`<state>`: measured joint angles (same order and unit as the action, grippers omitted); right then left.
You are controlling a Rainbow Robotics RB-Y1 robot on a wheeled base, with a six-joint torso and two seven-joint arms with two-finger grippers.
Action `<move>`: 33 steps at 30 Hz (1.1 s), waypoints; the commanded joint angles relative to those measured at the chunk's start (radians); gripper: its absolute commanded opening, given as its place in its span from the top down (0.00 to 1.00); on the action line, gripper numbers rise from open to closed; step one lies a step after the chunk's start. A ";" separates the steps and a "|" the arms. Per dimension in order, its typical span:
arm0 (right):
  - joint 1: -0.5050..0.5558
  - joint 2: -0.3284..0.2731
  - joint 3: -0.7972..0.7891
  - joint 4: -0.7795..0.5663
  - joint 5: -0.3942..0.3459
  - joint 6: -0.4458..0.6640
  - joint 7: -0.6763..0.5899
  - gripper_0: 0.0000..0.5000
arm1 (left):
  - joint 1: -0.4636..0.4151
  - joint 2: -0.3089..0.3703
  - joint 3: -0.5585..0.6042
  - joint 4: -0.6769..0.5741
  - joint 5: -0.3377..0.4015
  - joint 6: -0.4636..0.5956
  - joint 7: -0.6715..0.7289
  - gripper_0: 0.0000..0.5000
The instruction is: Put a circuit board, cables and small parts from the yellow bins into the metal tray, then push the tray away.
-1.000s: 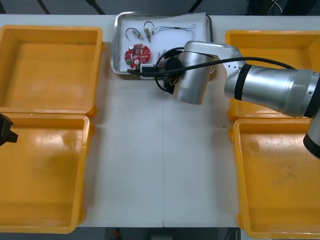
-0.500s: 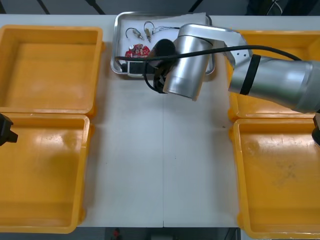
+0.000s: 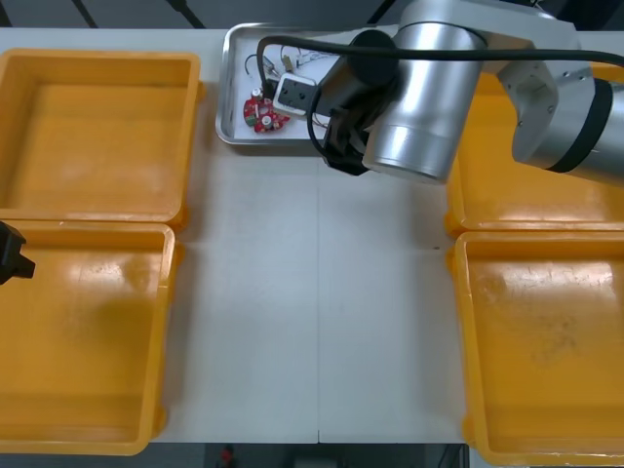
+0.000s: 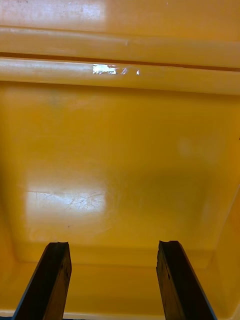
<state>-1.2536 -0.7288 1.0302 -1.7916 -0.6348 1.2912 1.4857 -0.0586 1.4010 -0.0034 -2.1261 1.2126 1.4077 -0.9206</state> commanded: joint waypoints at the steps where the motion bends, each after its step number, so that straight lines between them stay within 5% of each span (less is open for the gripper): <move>1: 0.059 -0.083 -0.124 -0.112 -0.005 0.062 -0.107 0.00 | 0.017 0.043 0.034 -0.017 -0.010 -0.009 0.045 0.00; 9: 0.171 -0.176 -0.240 -0.236 -0.011 0.158 -0.237 0.00 | 0.017 0.043 0.034 -0.017 -0.010 -0.009 0.045 0.00; 20: 0.365 -0.282 -0.519 -0.299 -0.206 0.304 -0.366 0.00 | 0.017 0.043 0.034 -0.017 -0.010 -0.009 0.045 0.00; 33: 0.614 -0.337 -0.857 -0.298 -0.310 0.424 -0.383 0.00 | 0.017 0.043 0.034 -0.017 -0.010 -0.009 0.045 0.00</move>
<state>-0.7187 -1.0210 0.2868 -2.0643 -0.9242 1.7017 1.1363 -0.0578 1.4010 -0.0034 -2.1269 1.2122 1.4074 -0.9206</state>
